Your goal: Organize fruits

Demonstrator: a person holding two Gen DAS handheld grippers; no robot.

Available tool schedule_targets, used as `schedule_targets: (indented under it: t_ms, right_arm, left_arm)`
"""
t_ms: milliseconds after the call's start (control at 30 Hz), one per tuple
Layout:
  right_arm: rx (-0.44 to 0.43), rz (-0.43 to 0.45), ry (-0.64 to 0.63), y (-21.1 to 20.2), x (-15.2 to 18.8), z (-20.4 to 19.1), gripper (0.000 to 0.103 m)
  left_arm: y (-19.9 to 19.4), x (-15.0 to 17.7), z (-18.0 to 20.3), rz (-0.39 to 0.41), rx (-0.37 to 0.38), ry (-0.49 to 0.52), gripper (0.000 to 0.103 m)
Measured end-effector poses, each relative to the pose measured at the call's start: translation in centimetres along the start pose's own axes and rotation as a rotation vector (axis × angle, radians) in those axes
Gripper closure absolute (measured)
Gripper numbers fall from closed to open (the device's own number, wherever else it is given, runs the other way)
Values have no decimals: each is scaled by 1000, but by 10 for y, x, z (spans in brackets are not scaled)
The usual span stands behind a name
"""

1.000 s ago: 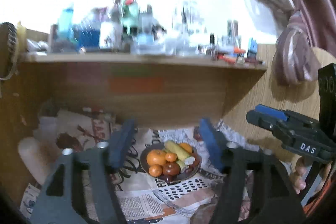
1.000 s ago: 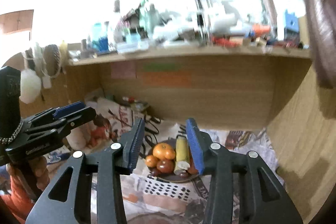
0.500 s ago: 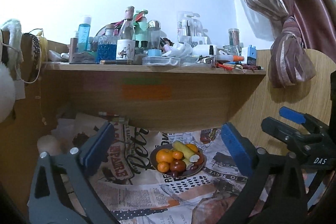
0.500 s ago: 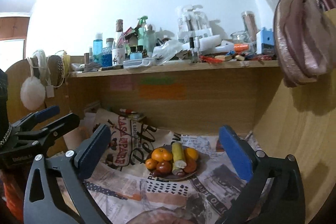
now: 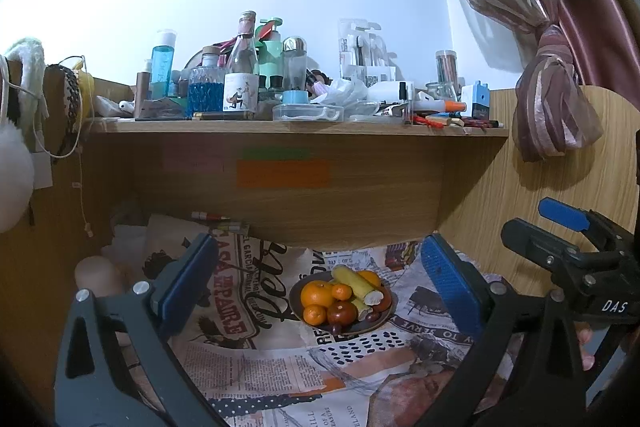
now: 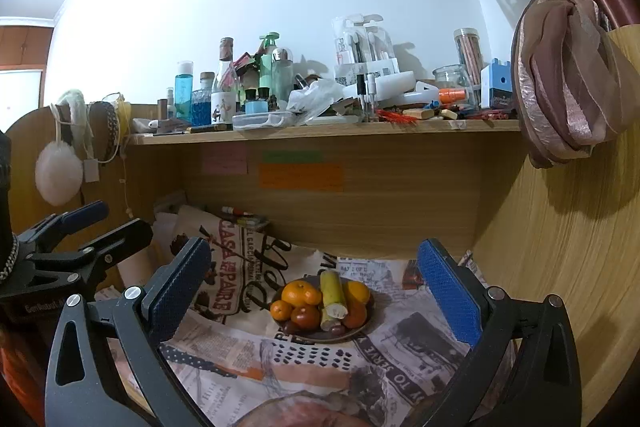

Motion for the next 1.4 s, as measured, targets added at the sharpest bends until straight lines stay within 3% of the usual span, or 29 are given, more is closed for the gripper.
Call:
schedule_targets:
  t_ms: [1400]
  right_arm:
    - [10,5,-3,1,-1,8,0]
  left_arm:
    - [10,3,-2,-19,29,-17,0]
Point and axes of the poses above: each gripper's, at about its wrist camera, not at the fingertips, and y roughly the way its jaws point, z to its right, x to its underside, the point moved 6 cm from there along y, roughly the way its jaws point, and after that the axes turned 3 degrees about y, right-handed, at the moved point
